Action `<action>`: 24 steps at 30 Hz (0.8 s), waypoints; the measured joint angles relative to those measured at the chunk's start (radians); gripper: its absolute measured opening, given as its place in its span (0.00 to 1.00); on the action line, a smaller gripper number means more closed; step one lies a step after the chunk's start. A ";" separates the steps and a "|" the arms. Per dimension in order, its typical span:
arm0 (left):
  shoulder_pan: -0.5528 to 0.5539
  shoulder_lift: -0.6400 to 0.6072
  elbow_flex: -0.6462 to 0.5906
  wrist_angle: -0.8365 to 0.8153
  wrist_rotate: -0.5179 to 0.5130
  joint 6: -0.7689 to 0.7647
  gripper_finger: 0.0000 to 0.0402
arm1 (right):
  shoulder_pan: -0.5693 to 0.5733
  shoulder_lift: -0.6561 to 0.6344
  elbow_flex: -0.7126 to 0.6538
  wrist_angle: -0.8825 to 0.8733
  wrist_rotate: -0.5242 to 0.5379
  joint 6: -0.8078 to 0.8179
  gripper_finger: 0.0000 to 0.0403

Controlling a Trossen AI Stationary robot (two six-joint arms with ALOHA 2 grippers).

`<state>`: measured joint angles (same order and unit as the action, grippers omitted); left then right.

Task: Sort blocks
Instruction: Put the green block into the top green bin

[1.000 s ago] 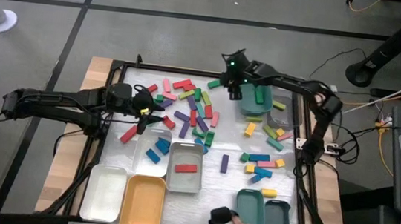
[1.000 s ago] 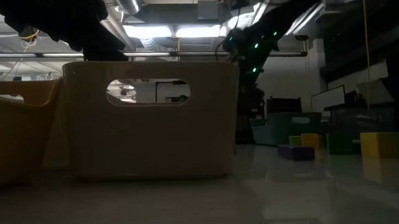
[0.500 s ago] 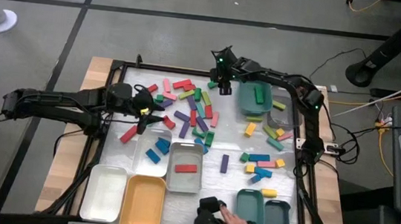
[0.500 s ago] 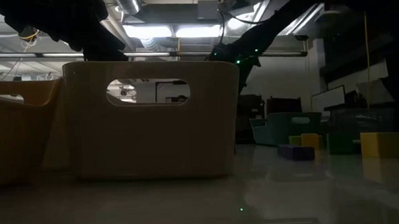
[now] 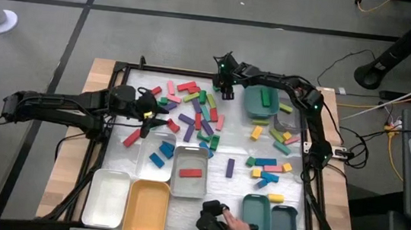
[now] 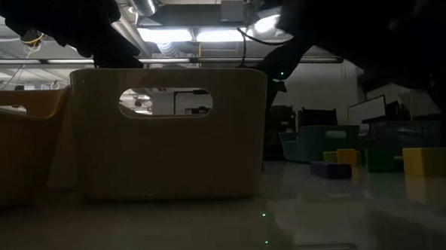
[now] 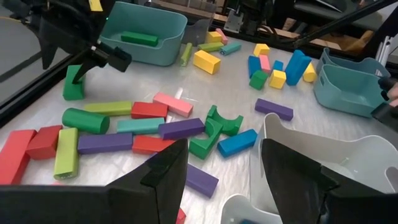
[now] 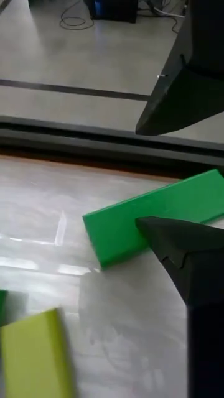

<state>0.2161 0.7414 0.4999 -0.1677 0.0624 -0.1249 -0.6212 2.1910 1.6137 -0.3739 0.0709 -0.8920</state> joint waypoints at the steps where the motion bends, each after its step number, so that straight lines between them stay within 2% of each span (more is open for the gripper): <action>1: 0.000 0.000 0.000 0.000 0.000 0.000 0.48 | 0.000 0.000 0.000 -0.012 -0.002 -0.001 0.56; 12: 0.000 0.000 0.000 0.000 0.000 0.001 0.48 | 0.014 -0.003 0.010 -0.157 -0.002 -0.002 0.56; 17: 0.000 0.000 0.000 0.000 0.000 0.001 0.48 | 0.036 0.006 0.079 -0.250 0.035 -0.005 0.56; 24: 0.000 0.000 0.000 0.000 0.000 0.002 0.48 | 0.053 0.005 0.171 -0.381 -0.024 -0.031 0.56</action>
<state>0.2159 0.7414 0.4999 -0.1674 0.0624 -0.1234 -0.5678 2.1963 1.7847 -0.7550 0.0474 -0.9228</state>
